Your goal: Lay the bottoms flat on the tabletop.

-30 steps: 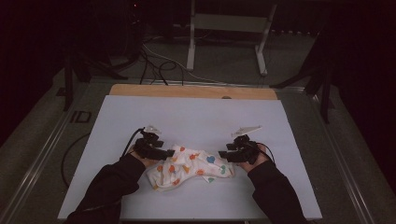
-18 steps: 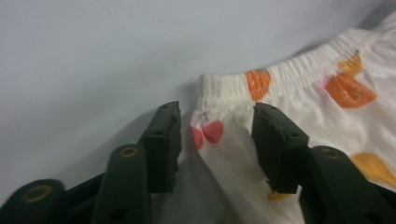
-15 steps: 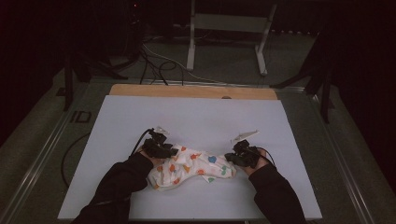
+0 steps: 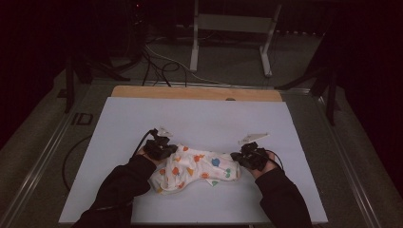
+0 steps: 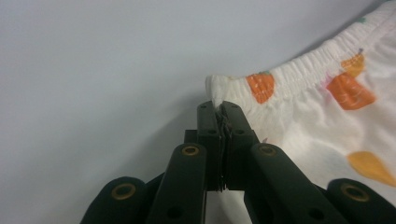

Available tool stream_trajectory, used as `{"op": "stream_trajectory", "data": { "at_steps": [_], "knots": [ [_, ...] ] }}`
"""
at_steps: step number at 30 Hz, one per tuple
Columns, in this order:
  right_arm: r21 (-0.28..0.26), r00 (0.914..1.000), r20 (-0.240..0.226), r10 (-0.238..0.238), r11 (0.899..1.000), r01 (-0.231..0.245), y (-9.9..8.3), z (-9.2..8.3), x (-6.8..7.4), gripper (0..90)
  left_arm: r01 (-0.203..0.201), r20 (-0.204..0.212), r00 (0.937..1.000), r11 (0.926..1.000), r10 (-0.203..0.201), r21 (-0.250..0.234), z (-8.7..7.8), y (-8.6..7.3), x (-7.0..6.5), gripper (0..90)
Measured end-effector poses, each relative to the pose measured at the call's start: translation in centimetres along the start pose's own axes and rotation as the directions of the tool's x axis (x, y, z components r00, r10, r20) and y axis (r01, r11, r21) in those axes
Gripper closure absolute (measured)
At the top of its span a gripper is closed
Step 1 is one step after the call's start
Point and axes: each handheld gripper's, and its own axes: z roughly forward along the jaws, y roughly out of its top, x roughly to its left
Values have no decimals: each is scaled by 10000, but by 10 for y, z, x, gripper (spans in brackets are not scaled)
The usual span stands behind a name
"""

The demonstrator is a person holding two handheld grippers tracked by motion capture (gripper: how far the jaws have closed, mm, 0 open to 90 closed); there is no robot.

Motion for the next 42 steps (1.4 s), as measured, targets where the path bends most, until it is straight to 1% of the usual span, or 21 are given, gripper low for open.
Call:
{"op": "stream_trajectory", "data": {
  "at_steps": [2, 4, 5, 8, 11, 15, 18, 22, 23, 24, 25, 26, 28, 29, 31, 32, 34, 35, 37, 40, 42],
  "knots": [
    [-153, 10000, 6, -27, 9999, 27, 0, -6, 3, 896, -135, -99, 9999, 9996, 133, -248, -10, 0, -1, 890],
    [-323, 9999, -19, -114, 9994, 113, 0, -12, 5, 895, -232, -67, 9997, 9975, 228, -660, -20, 0, -2, 890],
    [-425, 9998, 48, -176, 9989, 178, 1, -15, 8, 895, -325, -192, 9993, 9964, 311, -779, -24, 0, -3, 889],
    [-725, 9996, 111, -268, 9970, 275, 2, -23, 12, 896, -333, -289, 9991, 9948, 306, -964, -34, -2, -3, 890],
    [-836, 9994, 156, -313, 9960, 325, 4, -24, 14, 895, -264, -271, 9993, 9945, 238, -1014, -37, -3, -1, 889],
    [-832, 9998, 122, -185, 9963, 195, 13, -15, 10, 895, -100, -467, 9989, 9940, 50, -1086, -34, 6, 5, 888],
    [-1016, 9998, 178, -24, 9948, 42, 24, -6, 4, 895, 9, -608, 9981, 9936, -78, -1131, -31, 15, 12, 888],
    [-1577, 9980, 406, 478, 9866, -409, 35, 9, -10, 894, 319, -778, 9961, 9907, -425, -1326, -23, 21, 23, 887],
    [-1672, 9976, 405, 569, 9847, -494, 37, 12, -13, 893, 385, -724, 9961, 9885, -496, -1464, -23, 21, 25, 887],
    [-1799, 9964, 574, 627, 9823, -515, 39, 14, -16, 894, 505, -654, 9960, 9859, -615, -1594, -22, 22, 28, 887],
    [-1965, 9955, 659, 688, 9790, -546, 41, 15, -17, 893, 549, -694, 9953, 9840, -675, -1697, -21, 22, 29, 886],
    [-2085, 9950, 808, 584, 9772, -404, 44, 16, -19, 892, 519, -702, 9954, 9825, -654, -1789, -20, 23, 31, 887],
    [-2289, 9928, 922, 768, 9720, -539, 49, 18, -24, 891, 585, -746, 9945, 9814, -731, -1826, -18, 25, 35, 886],
    [-2302, 9923, 962, 782, 9716, -542, 52, 21, -27, 890, 642, -734, 9942, 9801, -792, -1880, -17, 26, 37, 886],
    [-2238, 9899, 1024, 978, 9719, -728, 58, 26, -34, 890, 628, -761, 9940, 9785, -791, -1966, -15, 29, 39, 886],
    [-2263, 9884, 1036, 1112, 9703, -855, 60, 28, -36, 890, 604, -831, 9935, 9777, -785, -2012, -14, 31, 39, 886],
    [-2274, 9874, 1064, 1170, 9696, -904, 66, 31, -41, 890, 567, -988, 9920, 9768, -785, -2065, -14, 35, 41, 886],
    [-2328, 9869, 1068, 1212, 9680, -937, 68, 32, -43, 890, 556, -1154, 9900, 9767, -809, -2075, -13, 37, 42, 886],
    [-2362, 9846, 1155, 1315, 9664, -1013, 74, 35, -46, 890, 710, -1227, 9876, 9754, -981, -2088, -11, 41, 46, 886],
    [-2306, 9824, 1258, 1384, 9672, -1068, 82, 41, -50, 890, 956, -1388, 9820, 9708, -1282, -2199, -8, 45, 53, 886],
    [-2193, 9821, 1307, 1359, 9700, -1050, 85, 47, -53, 891, 939, -1496, 9804, 9711, -1286, -2193, -4, 48, 56, 885]
  ]
}}
